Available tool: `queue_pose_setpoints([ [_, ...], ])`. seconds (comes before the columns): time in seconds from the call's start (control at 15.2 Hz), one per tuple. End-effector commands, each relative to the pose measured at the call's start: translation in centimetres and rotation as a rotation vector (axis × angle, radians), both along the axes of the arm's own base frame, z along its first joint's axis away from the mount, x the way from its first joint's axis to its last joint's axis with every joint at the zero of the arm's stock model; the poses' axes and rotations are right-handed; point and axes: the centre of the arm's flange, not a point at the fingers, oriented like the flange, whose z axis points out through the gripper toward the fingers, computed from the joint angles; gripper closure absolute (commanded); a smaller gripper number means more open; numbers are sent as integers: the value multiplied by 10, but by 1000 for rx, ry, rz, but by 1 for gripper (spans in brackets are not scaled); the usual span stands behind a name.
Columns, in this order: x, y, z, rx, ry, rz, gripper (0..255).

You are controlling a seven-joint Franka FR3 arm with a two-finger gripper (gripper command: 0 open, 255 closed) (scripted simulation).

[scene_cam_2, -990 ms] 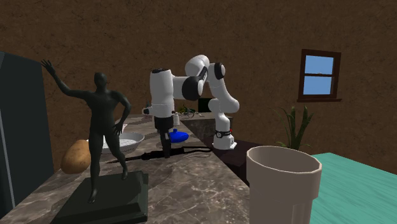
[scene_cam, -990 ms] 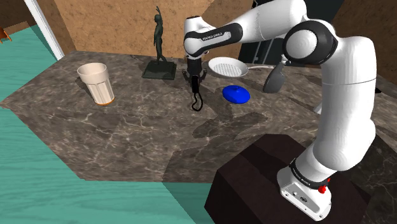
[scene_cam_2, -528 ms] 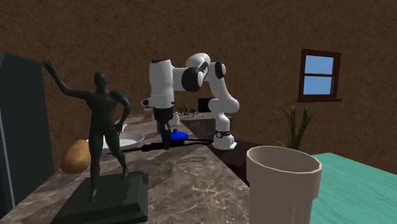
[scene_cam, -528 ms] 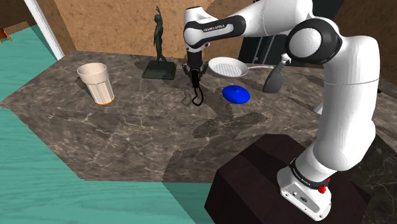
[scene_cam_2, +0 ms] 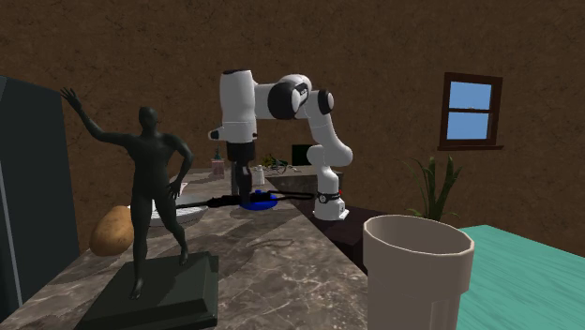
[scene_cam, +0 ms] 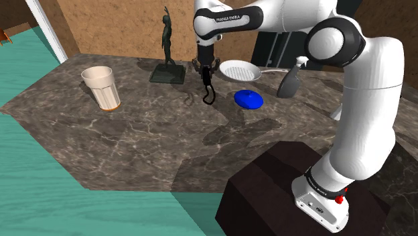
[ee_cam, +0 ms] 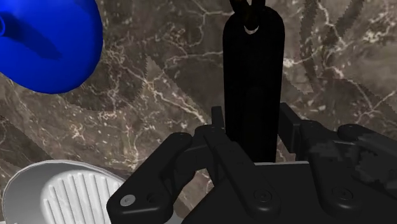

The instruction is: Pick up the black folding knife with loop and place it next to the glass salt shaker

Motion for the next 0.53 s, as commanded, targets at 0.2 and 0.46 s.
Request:
queue_pose_setpoints([
  [0.2, 1, -1, 26, 0, 0, 0, 255],
  [0.46, 1, -1, 47, 0, 0, 0, 255],
])
